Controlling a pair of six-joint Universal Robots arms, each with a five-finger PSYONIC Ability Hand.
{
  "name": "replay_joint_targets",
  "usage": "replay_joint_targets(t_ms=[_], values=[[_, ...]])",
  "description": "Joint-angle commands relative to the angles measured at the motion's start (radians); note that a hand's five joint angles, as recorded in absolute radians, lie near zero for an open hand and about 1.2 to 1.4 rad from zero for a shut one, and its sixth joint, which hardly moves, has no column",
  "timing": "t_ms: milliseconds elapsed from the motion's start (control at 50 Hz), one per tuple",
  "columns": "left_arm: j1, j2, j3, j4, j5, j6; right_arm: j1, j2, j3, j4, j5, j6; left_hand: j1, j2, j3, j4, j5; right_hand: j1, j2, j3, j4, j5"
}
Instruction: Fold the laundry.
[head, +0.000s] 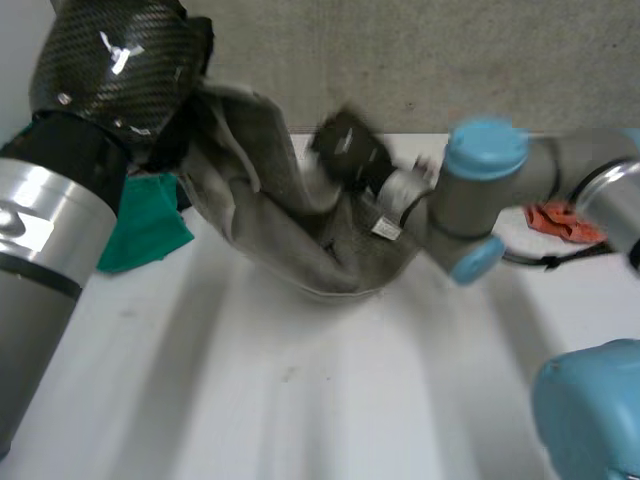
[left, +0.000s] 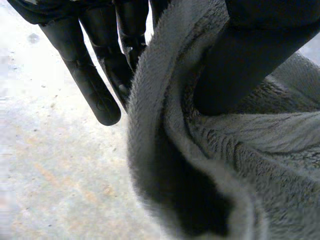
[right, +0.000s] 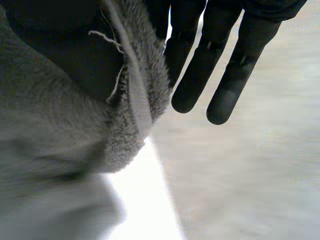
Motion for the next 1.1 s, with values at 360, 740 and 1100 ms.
replay_joint_targets(t_ms=[360, 740, 1100], values=[[0.174, -0.392, 0.161, 0.247, 0.003, -0.254, -0.113, -0.718, 0.924, -0.194, 0.323, 0.132, 0.308, 0.200, 0.203, 0.195, 0.255, 0.278, 0.222, 0.212, 0.203, 0.237], [0.122, -0.517, -0.033, 0.242, 0.026, -0.246, -0.123, -0.591, 1.035, -0.001, 0.263, 0.175, 0.308, 0.200, 0.203, 0.195, 0.255, -0.943, -0.999, -1.010, -1.019, -0.984], [0.154, -0.296, -0.172, 0.239, 0.082, -0.246, -0.468, -0.783, 0.993, 0.510, 0.139, 0.247, 0.308, 0.200, 0.203, 0.195, 0.255, -0.901, -0.957, -0.968, -0.977, -0.942]])
